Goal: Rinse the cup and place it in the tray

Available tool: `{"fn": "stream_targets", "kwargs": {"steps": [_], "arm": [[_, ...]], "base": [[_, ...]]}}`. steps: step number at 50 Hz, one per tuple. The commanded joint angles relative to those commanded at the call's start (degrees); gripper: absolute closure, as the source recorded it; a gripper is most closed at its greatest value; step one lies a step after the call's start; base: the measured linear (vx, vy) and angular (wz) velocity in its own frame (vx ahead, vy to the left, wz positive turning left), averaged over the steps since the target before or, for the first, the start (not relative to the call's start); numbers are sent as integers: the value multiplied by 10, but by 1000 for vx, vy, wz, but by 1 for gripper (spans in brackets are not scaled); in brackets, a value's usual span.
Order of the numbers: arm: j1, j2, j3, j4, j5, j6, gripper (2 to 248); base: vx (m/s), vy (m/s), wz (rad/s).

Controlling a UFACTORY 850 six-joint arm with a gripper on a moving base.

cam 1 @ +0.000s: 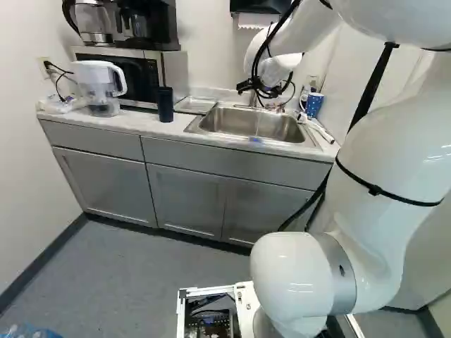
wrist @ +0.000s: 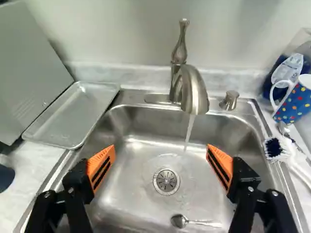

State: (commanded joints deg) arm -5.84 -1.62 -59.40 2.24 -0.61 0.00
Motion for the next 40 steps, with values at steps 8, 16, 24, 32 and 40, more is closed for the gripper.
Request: {"fn": "stream_targets", "kwargs": {"steps": [8, 16, 24, 32, 40], "arm": [[0, 0, 0, -4, -48, 0, 3], [0, 0, 0, -8, -97, 0, 3], [1, 0, 0, -9, -106, 0, 3], [12, -1, -1, -9, -106, 0, 3], [26, -3, -3, -9, -106, 0, 3]], "base": [[0, 0, 0], [0, 0, 0], [0, 0, 0], [0, 0, 0], [0, 0, 0]]}}
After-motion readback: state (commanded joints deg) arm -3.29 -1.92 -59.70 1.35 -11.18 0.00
